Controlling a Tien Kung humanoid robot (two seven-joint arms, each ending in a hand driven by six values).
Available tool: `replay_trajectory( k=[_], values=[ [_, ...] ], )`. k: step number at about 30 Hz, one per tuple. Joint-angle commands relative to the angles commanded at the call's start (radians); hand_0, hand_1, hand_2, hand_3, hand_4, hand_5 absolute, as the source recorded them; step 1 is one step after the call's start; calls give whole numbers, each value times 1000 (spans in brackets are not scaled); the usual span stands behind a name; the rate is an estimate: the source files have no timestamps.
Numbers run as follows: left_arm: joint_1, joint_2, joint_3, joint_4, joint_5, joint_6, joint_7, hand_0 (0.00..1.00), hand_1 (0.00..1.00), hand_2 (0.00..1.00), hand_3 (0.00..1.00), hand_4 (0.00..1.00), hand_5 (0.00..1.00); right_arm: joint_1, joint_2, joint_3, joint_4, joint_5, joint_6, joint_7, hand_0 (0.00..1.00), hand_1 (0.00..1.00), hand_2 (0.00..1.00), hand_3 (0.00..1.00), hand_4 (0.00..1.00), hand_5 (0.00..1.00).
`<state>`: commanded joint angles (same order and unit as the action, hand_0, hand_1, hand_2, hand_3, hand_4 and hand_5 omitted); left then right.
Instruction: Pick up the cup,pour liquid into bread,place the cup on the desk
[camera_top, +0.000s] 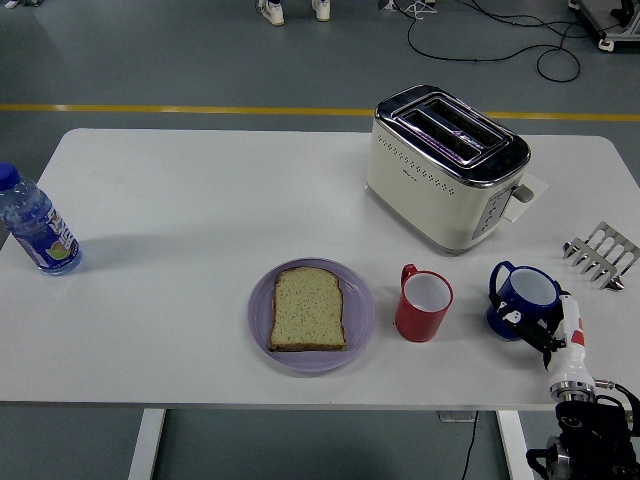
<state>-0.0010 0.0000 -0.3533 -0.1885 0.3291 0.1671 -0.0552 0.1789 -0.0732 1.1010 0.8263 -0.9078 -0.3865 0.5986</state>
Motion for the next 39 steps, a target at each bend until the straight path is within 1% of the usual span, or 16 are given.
replay_trajectory(
  k=[5,6,7,11,12,16,18,20,23,24,25,27,33,35,37,39],
  values=[
    [0,0,0,0,1,0,0,644,642,636,527,290,770,-4,-4,20,17,-6,4,-7,452,397,521,477,889,51],
    [0,0,-2,0,2,0,0,645,642,636,527,291,771,-6,-5,27,25,-12,4,-10,402,353,509,453,871,42],
    [0,0,-3,0,2,0,0,645,642,636,527,291,771,-8,-7,33,33,-19,3,-14,402,353,509,453,871,42],
    [0,0,-7,0,5,-1,0,645,642,636,527,291,771,-21,-23,66,90,-69,-10,-39,402,353,509,453,871,42],
    [0,0,-8,0,6,-1,0,645,642,637,527,291,772,-22,-25,70,99,-75,-12,-41,375,346,518,461,738,2],
    [1,0,-13,0,7,-1,-1,645,642,637,527,291,772,-36,-38,93,168,-111,-29,-63,375,346,518,461,738,2],
    [1,0,-14,0,8,-1,-1,645,642,638,528,289,770,-42,-47,106,220,-142,-31,-94,365,325,506,477,738,2],
    [1,0,-15,0,9,-1,-1,645,642,638,528,289,770,-46,-54,113,267,-167,-30,-130,365,325,506,477,738,2],
    [2,0,-15,1,10,-1,0,645,642,638,528,289,770,-55,-67,118,361,-201,-19,-240,365,325,506,477,738,2],
    [2,0,-15,1,11,-1,0,646,642,639,528,289,768,-56,-70,117,382,-207,-20,-266,378,332,514,484,707,2],
    [2,0,-15,1,11,-1,0,646,642,639,528,289,768,-57,-73,116,395,-213,-23,-284,378,332,514,484,707,2],
    [3,0,-16,1,11,0,-1,646,642,639,528,289,768,-58,-83,109,470,-251,-33,-348,378,332,514,484,707,2],
    [5,0,-15,1,11,0,-1,646,642,639,528,290,767,-41,-109,74,637,-335,-60,-479,377,335,515,489,697,2],
    [6,0,-14,2,11,0,-1,646,642,639,528,290,767,-32,-116,61,674,-359,-61,-515,377,335,515,489,697,2],
    [7,0,-13,2,11,0,-1,646,642,640,528,291,766,-15,-129,36,721,-381,-46,-570,377,335,514,492,686,2],
    [8,0,-13,2,10,0,-1,646,642,640,528,291,766,-4,-136,19,748,-389,-37,-603,377,335,514,492,686,2]
  ],
)
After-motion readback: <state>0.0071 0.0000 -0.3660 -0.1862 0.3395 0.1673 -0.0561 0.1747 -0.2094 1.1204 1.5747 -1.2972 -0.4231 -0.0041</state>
